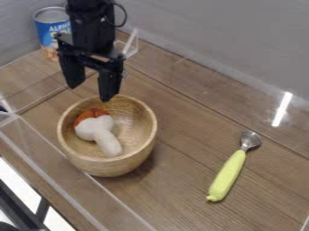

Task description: Remove mushroom from inside the brown bowl and place it on the table

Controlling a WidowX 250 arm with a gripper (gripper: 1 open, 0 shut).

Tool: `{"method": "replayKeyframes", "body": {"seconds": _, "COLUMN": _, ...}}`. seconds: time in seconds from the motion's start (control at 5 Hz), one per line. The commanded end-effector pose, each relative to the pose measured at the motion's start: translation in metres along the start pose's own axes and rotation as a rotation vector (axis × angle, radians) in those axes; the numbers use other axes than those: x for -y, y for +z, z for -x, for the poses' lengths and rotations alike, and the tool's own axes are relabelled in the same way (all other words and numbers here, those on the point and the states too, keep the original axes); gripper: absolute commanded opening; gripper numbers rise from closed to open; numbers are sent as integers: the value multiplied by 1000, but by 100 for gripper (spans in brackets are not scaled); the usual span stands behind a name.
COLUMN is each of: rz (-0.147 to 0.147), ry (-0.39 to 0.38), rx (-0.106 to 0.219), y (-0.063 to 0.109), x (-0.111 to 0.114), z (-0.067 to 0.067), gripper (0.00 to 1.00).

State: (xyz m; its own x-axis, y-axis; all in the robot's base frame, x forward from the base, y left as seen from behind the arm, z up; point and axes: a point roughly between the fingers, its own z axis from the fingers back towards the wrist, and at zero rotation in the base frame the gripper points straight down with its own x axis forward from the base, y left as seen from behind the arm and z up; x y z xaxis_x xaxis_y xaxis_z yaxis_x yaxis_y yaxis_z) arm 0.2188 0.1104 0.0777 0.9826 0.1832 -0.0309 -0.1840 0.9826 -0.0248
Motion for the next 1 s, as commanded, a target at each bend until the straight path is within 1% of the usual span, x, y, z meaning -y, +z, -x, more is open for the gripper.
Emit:
{"method": "replayKeyframes", "body": {"seconds": 0.0, "rz": 0, "ry": 21, "rx": 21, "y": -2, "x": -5, "z": -1, "gripper": 100}}
{"method": "replayKeyframes", "body": {"seconds": 0.2, "rz": 5, "ry": 27, "rx": 23, "y": -7, "x": -3, "z": -1, "gripper": 100}}
{"method": "replayKeyframes", "body": {"seconds": 0.8, "rz": 18, "ry": 36, "rx": 16, "y": -17, "x": 3, "z": -3, "gripper": 100}}
